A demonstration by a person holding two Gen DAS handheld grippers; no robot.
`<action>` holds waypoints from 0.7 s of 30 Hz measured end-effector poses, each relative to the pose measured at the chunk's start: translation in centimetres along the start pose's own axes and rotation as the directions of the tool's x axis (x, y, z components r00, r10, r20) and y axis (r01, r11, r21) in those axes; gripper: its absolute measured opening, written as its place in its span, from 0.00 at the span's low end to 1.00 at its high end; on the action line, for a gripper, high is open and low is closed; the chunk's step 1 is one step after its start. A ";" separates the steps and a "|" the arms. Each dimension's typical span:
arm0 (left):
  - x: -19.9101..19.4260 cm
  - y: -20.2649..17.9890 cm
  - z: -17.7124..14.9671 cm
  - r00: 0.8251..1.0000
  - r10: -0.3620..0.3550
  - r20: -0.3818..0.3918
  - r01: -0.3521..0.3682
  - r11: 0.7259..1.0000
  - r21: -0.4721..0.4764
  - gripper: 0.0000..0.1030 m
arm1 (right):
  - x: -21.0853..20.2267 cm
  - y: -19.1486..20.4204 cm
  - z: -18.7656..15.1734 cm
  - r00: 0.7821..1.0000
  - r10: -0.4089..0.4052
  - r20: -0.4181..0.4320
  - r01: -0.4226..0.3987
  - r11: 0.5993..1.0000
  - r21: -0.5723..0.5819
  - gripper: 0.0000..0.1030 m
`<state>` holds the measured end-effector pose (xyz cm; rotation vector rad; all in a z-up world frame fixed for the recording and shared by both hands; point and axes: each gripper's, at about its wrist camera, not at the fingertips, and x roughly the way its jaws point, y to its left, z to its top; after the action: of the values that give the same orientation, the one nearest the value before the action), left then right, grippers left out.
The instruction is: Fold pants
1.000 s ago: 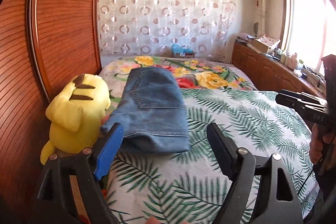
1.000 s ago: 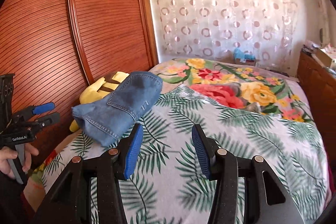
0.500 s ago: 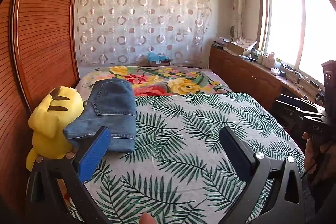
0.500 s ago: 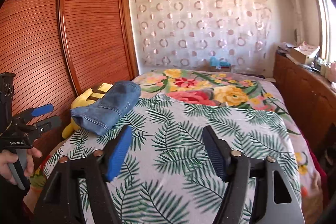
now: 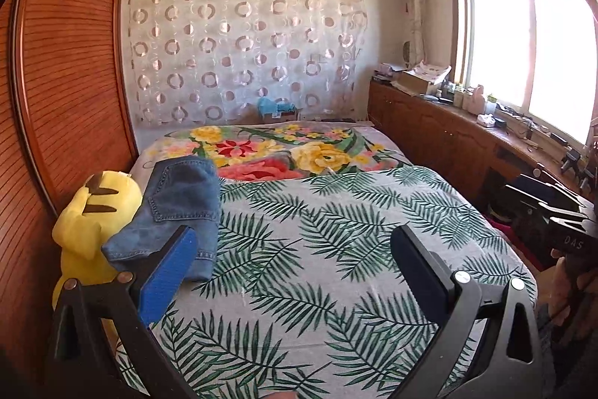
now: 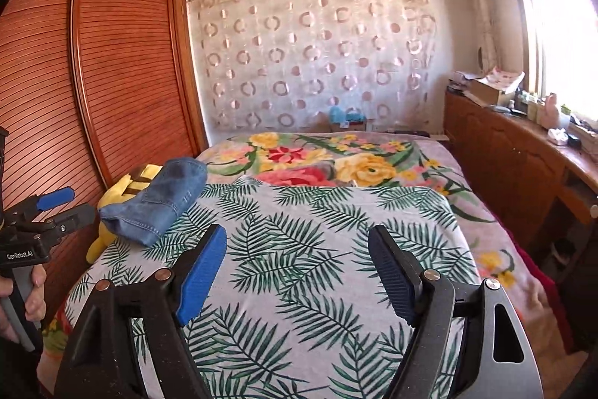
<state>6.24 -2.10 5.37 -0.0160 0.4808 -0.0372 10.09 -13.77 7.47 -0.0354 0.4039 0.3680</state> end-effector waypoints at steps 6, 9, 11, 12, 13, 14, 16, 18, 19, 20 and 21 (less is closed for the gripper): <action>-1.3 -1.4 0.8 0.999 -0.027 0.033 0.027 1.000 0.004 1.00 | -1.9 1.4 0.2 0.999 -0.024 0.043 0.024 1.000 -0.002 0.77; -1.9 -1.9 0.9 0.999 -0.022 0.048 0.022 1.000 0.013 1.00 | -2.7 2.0 0.0 0.998 -0.025 0.056 0.025 1.000 0.000 0.77; -2.2 -2.0 0.9 0.998 -0.017 0.053 0.016 1.000 0.014 1.00 | -2.9 2.0 -0.3 0.998 -0.032 0.061 0.032 0.999 -0.004 0.77; -2.3 -1.9 0.9 0.998 -0.019 0.054 0.018 1.000 0.012 1.00 | -3.1 2.1 -0.4 0.997 -0.036 0.064 0.036 0.999 -0.005 0.77; -2.4 -1.9 0.9 0.998 -0.019 0.055 0.018 1.000 0.010 1.00 | -3.3 2.3 -0.5 0.997 -0.037 0.069 0.038 0.999 -0.005 0.77; -2.4 -1.9 0.9 0.998 -0.018 0.056 0.018 1.000 0.009 1.00 | -3.4 2.3 -0.7 0.997 -0.038 0.071 0.038 0.999 -0.005 0.77; -2.5 -1.8 0.9 0.998 -0.019 0.056 0.018 1.000 0.005 1.00 | -3.3 2.1 -1.0 0.997 -0.038 0.072 0.038 0.999 -0.003 0.77; -2.5 -1.8 0.8 0.998 -0.017 0.056 0.017 1.000 0.006 1.00 | -3.3 2.1 -1.1 0.997 -0.038 0.072 0.039 0.999 -0.002 0.77; -2.4 -1.8 0.8 0.998 -0.016 0.056 0.016 1.000 0.008 1.00 | -3.3 2.1 -1.1 0.997 -0.038 0.073 0.039 0.999 -0.004 0.77; -2.5 -1.8 0.8 0.998 -0.016 0.055 0.016 1.000 0.007 1.00 | -3.2 2.1 -1.0 0.997 -0.038 0.072 0.038 0.999 -0.004 0.77; -2.5 -1.7 0.8 0.998 -0.017 0.054 0.017 1.000 0.005 1.00 | -3.1 2.0 -1.0 0.997 -0.038 0.072 0.038 0.999 -0.003 0.77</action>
<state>4.33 -3.71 7.29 -0.0166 0.4263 -0.0541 6.38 -13.10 7.82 -0.0343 0.3305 0.3319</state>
